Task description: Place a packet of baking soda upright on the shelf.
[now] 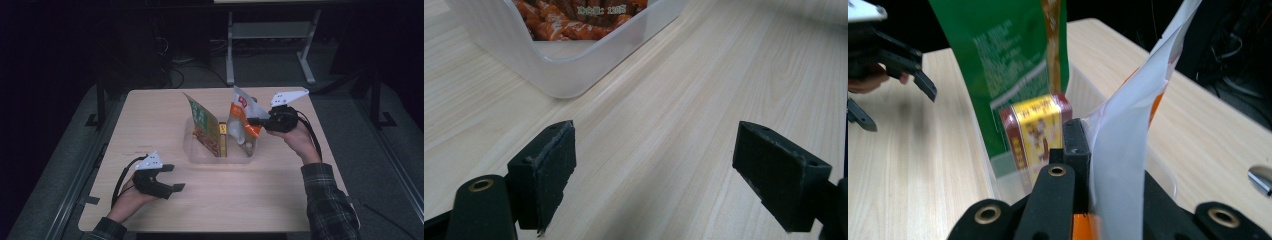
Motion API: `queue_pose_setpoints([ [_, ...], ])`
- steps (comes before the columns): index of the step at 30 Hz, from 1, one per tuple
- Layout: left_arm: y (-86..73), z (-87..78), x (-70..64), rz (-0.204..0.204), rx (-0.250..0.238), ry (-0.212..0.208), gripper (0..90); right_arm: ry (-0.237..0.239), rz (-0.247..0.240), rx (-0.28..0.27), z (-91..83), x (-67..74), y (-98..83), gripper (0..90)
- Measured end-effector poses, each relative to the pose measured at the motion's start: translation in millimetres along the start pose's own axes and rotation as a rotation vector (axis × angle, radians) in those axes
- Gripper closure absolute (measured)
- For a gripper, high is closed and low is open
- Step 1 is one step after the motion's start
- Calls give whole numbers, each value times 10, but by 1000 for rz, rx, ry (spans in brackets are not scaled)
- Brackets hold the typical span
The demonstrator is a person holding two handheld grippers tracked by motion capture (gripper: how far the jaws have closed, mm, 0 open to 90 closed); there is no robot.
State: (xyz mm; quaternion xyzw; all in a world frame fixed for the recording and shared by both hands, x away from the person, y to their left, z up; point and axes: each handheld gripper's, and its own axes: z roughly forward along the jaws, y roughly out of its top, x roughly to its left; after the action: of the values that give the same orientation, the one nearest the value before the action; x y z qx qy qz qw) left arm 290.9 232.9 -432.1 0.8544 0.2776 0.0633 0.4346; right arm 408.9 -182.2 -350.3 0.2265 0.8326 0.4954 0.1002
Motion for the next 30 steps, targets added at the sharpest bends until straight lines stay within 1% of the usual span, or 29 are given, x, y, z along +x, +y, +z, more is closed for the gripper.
queue_pose_setpoints([
  [1,-2,4,-2,-1,-1,-2,172,1,3,10,8,-9,-28,899],
  [2,-2,6,-5,-2,1,-4,172,-1,7,31,26,-14,-72,898],
  [3,-2,9,-7,7,6,-4,172,-1,13,33,23,-10,-84,897],
  [4,-5,16,-10,6,4,-6,172,4,17,29,14,-10,-91,896],
  [6,-7,21,-14,3,7,-8,172,-6,19,30,2,3,-100,892],
  [8,-9,39,-20,7,18,-13,172,-2,20,24,1,9,-125,892],
  [10,-10,51,-29,9,21,-15,171,-10,24,24,-6,11,-138,874],
  [11,-9,54,-29,14,25,-16,172,-12,26,24,-17,10,-141,852],
  [12,-9,54,-29,14,25,-16,172,-16,33,17,-29,10,-143,794],
  [13,-10,58,-30,16,26,-16,172,-16,33,17,-29,10,-143,794],
  [14,-9,58,-29,19,31,-15,171,-23,39,11,-48,10,-144,739],
  [15,-10,60,-29,18,32,-17,170,-38,43,14,-93,21,-144,664],
  [16,-11,62,-28,17,33,-17,170,-38,43,14,-93,21,-144,664],
  [17,-12,61,-22,22,32,-14,170,-51,55,10,-148,41,-152,579],
  [18,-12,61,-22,22,32,-14,170,-51,55,10,-148,41,-152,579],
  [19,-11,60,-15,24,32,-12,170,-48,72,-2,-201,50,-162,535],
  [20,-11,60,-15,24,32,-12,170,-48,72,-2,-201,50,-162,535],
  [21,-10,59,-16,21,32,-13,170,-53,84,-2,-236,60,-178,479],
  [23,-9,50,-21,18,29,-12,170,-75,98,16,-265,70,-195,423],
  [26,-14,38,-12,23,35,-9,170,-82,117,7,-328,100,-240,338],
  [27,-20,38,-9,23,35,-8,170,-89,119,5,-352,115,-259,318],
  [28,-20,38,-9,23,35,-8,170,-89,119,5,-352,115,-259,318],
  [30,-30,29,-9,22,42,-8,170,-116,128,15,-417,168,-325,268],
])
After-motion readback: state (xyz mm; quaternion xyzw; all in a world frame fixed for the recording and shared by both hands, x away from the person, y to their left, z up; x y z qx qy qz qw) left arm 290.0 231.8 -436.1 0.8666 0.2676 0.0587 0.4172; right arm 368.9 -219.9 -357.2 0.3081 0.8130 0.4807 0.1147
